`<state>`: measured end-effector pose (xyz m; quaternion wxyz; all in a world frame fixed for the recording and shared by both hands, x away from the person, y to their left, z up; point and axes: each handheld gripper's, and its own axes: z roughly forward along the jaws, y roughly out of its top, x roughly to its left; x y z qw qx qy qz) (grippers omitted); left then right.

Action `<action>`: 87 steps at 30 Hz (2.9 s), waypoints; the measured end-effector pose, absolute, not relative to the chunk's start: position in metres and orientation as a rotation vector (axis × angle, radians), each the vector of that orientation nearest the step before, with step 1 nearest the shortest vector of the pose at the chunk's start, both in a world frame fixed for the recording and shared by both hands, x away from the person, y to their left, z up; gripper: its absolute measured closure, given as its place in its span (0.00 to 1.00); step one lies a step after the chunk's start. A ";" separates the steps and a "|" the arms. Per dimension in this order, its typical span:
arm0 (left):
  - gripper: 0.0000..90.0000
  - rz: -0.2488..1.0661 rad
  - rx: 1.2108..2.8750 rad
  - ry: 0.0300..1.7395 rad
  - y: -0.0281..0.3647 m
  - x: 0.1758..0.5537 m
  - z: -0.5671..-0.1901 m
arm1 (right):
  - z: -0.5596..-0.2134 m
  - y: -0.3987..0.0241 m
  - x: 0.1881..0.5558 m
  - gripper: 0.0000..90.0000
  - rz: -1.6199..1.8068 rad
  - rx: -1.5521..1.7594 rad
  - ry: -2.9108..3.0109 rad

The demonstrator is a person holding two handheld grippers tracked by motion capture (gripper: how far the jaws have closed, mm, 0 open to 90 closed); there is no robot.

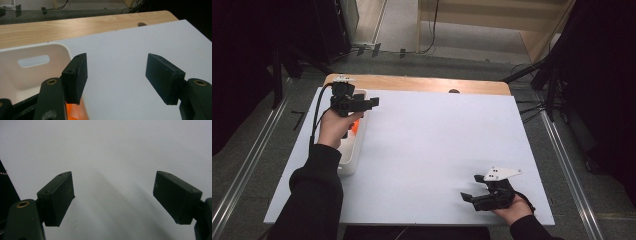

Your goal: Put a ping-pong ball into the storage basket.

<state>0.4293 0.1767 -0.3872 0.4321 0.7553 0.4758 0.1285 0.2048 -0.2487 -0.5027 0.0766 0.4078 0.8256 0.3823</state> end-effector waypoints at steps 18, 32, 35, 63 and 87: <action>0.36 0.193 1.930 1.063 0.158 0.407 -0.380 | -0.501 -0.248 0.206 0.17 1.150 1.208 2.483; 0.32 0.148 1.963 1.024 0.156 0.389 -0.378 | -0.501 -0.247 0.207 0.17 1.152 1.209 2.483; 0.32 0.144 1.971 1.002 0.156 0.385 -0.380 | -0.501 -0.247 0.207 0.17 1.148 1.214 2.482; 0.32 0.121 2.012 0.848 0.156 0.347 -0.389 | -0.501 -0.247 0.208 0.17 1.143 1.215 2.480; 0.32 0.126 2.059 0.753 0.156 0.311 -0.419 | -0.501 -0.246 0.212 0.17 1.150 1.219 2.478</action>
